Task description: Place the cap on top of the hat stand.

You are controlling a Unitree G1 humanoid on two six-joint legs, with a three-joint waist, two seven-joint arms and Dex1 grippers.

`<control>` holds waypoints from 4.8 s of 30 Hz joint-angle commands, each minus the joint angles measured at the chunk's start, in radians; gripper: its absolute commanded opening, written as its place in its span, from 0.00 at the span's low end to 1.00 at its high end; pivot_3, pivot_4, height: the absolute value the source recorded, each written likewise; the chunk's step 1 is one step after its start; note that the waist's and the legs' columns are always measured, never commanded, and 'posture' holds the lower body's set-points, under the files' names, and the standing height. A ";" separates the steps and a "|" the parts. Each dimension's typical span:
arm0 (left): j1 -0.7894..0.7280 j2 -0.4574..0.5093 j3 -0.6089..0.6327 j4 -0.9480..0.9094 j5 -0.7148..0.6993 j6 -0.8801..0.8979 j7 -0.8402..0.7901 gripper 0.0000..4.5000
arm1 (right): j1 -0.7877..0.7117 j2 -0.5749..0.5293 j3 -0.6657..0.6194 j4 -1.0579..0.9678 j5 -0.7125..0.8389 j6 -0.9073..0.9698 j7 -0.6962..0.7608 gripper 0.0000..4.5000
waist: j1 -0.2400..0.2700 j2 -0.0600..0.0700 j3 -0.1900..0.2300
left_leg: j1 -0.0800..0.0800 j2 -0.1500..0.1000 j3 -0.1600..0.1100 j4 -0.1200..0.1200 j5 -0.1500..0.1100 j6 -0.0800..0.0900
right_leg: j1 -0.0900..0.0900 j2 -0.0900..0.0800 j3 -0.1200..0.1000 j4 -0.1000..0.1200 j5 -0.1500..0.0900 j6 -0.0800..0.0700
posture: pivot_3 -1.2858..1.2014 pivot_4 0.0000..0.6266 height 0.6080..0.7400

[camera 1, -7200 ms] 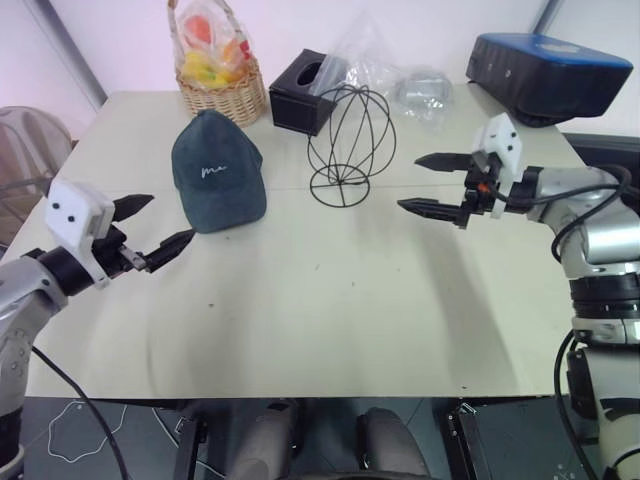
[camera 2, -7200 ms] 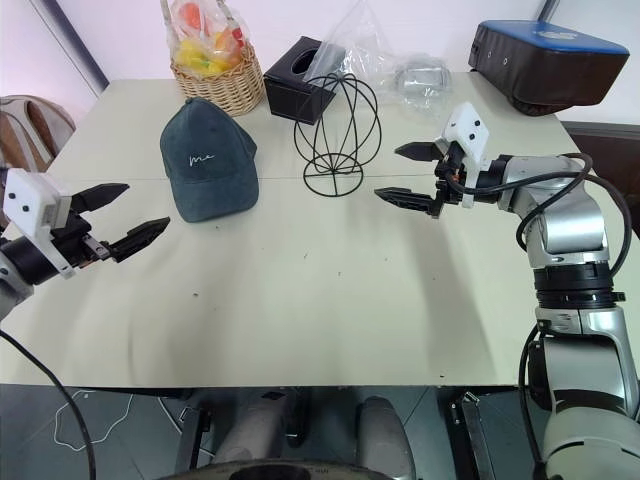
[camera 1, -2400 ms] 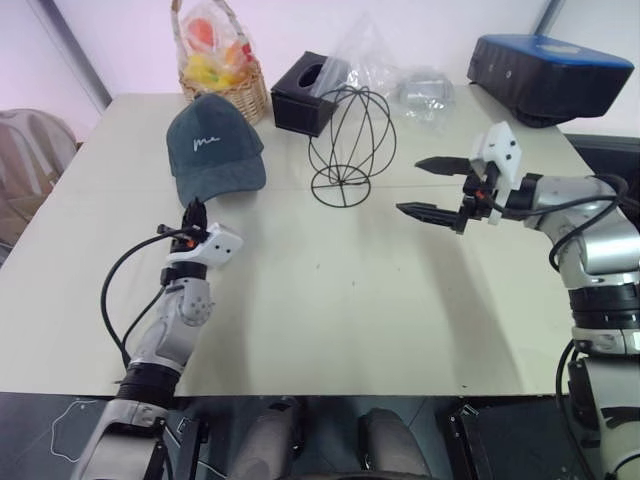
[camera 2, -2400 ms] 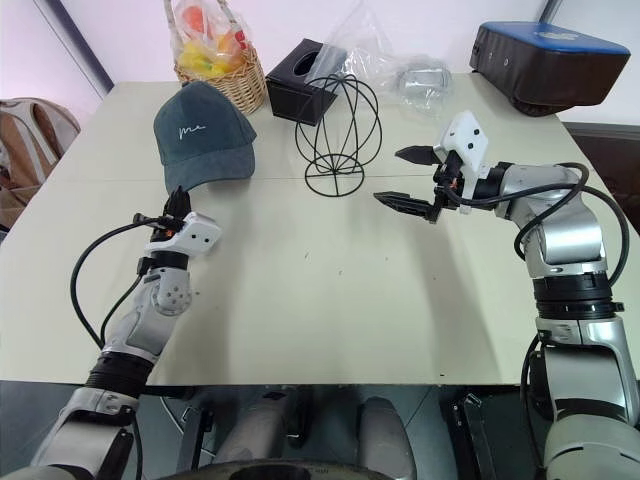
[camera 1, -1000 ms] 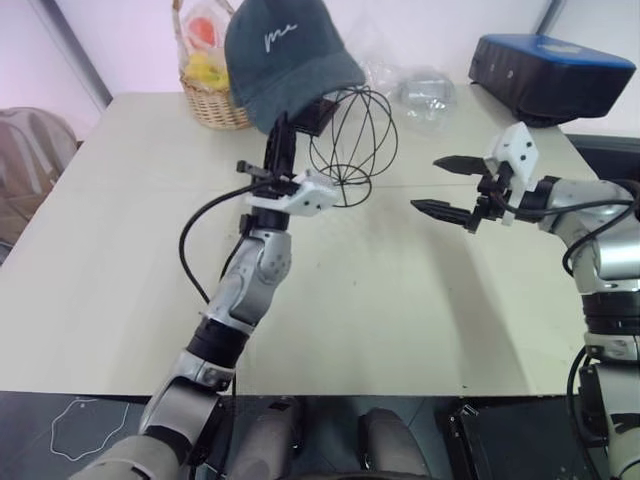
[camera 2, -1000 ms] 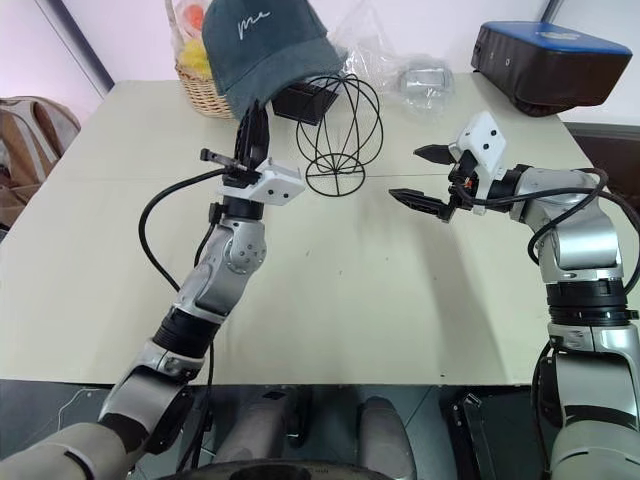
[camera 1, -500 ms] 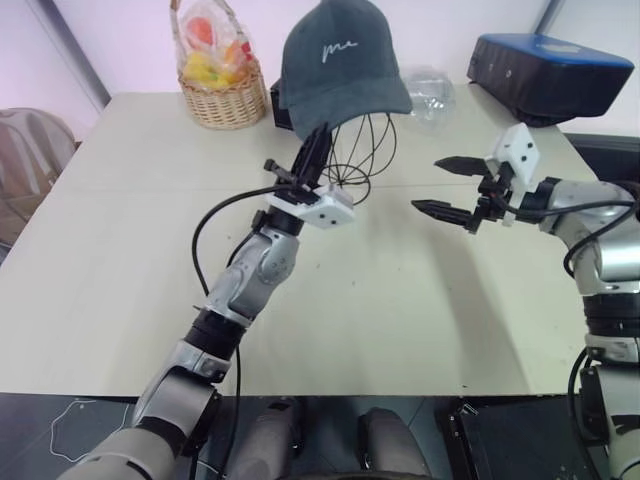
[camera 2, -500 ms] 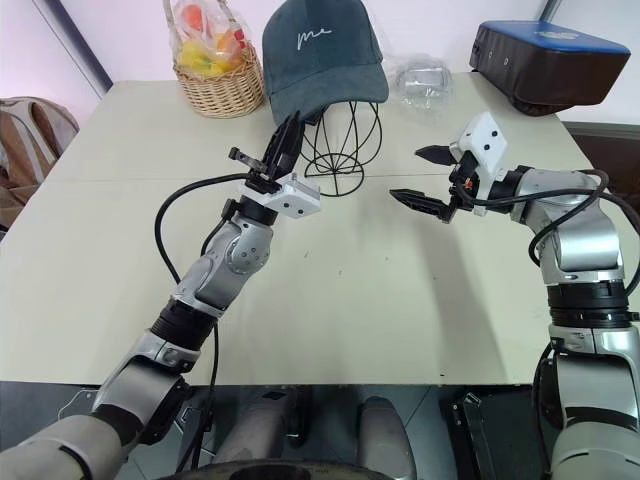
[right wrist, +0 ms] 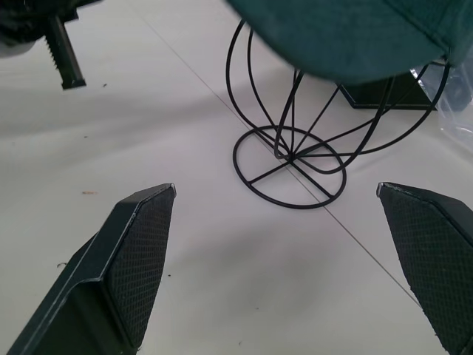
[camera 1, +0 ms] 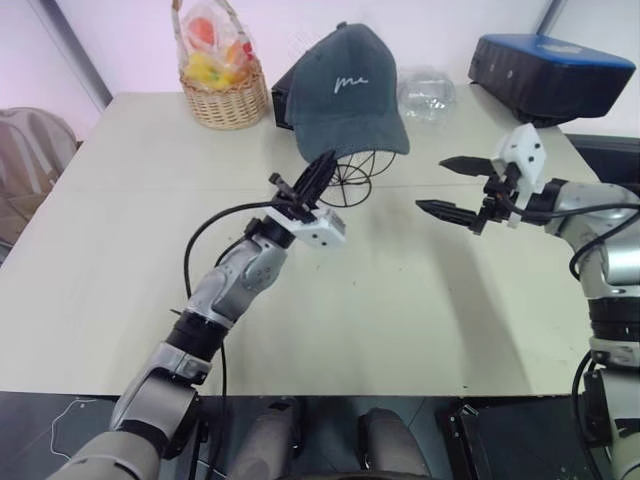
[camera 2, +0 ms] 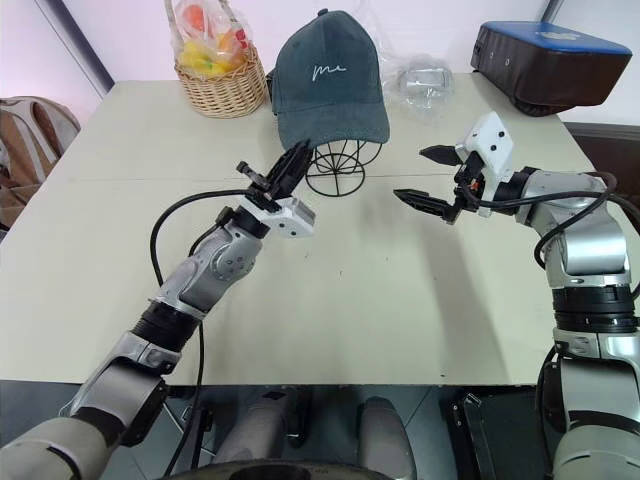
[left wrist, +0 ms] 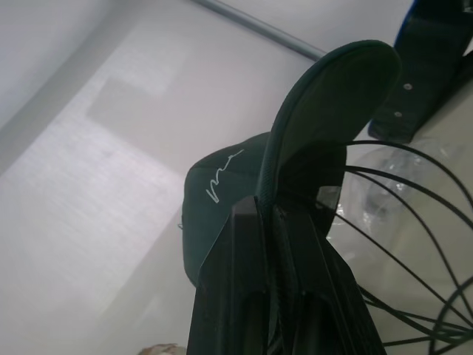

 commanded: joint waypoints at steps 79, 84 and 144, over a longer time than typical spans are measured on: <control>0.090 0.073 -0.005 0.040 -0.044 -0.052 -0.149 0.34 | -0.049 -0.023 -0.037 0.006 0.003 -0.034 -0.011 1.00 | -0.001 0.000 0.000 | 0.000 0.000 0.000 0.000 0.000 0.001 | 0.000 0.000 0.000 0.000 0.000 0.000 | 0.52 0.24 1.00; 0.086 0.077 -0.007 0.037 -0.036 -0.057 -0.152 0.89 | -0.047 -0.024 -0.038 0.005 0.003 -0.035 -0.013 1.00 | -0.001 0.000 0.000 | 0.000 0.000 0.000 0.000 0.000 0.001 | 0.000 0.000 0.000 0.000 0.000 0.000 | 0.52 0.24 1.00; 0.170 0.575 0.567 -0.463 -1.145 0.853 -1.134 0.99 | -0.057 -0.124 -0.050 0.057 -0.003 -0.035 0.100 1.00 | -0.006 0.001 0.000 | 0.001 0.001 -0.001 -0.002 -0.002 0.004 | -0.001 0.000 0.002 -0.001 0.000 -0.001 | 0.52 0.24 1.00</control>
